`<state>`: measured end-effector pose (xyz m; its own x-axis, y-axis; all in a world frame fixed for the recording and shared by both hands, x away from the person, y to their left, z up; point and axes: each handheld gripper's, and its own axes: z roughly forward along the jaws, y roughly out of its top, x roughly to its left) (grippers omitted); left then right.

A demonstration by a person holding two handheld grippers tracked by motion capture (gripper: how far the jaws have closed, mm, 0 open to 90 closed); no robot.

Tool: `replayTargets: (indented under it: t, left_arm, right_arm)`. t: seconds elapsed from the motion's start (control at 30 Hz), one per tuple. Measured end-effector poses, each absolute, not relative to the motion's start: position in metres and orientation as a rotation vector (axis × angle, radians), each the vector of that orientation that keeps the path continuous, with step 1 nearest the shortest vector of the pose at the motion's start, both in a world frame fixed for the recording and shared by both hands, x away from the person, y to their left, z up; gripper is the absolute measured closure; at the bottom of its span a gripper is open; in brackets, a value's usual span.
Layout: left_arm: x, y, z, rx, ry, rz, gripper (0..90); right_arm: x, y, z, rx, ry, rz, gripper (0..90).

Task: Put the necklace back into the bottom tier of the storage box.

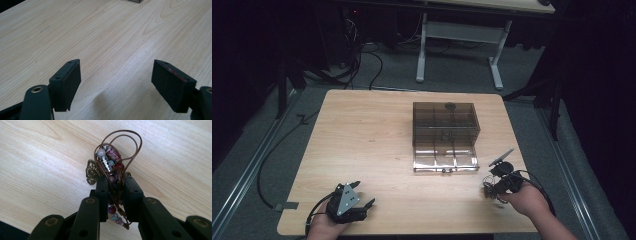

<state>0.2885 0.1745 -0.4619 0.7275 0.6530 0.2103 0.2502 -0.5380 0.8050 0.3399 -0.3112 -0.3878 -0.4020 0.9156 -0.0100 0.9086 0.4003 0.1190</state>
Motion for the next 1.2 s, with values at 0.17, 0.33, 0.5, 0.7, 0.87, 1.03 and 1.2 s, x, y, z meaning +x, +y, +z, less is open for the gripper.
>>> replayTargets:
  t: [0.17,0.33,0.5,0.7,0.87,1.03,1.2]
  left_arm:
    - [0.289,0.175,-0.462,2.126,0.68,0.639,23.8]
    - [0.289,0.175,-0.462,2.124,0.681,0.639,23.8]
    - [0.289,0.175,-0.462,2.124,0.679,0.639,23.8]
    - [0.289,0.175,-0.462,2.123,0.679,0.638,23.7]
    - [0.289,0.175,-0.462,2.123,0.679,0.637,23.7]
    - [0.289,0.175,-0.462,2.123,0.677,0.637,23.7]
    - [0.288,0.175,-0.462,2.122,0.678,0.637,23.7]
  right_arm:
    - [0.342,-0.31,-0.376,1.652,2.56,0.164,77.0]
    - [0.345,-0.307,-0.368,1.635,2.557,0.181,77.0]
    - [0.348,-0.303,-0.36,1.614,2.559,0.189,77.0]
    - [0.355,-0.296,-0.353,1.584,2.565,0.204,77.0]
    - [0.361,-0.288,-0.349,1.57,2.567,0.205,77.0]
    - [0.368,-0.28,-0.345,1.548,2.579,0.208,77.0]
    - [0.376,-0.271,-0.344,1.525,2.591,0.215,77.0]
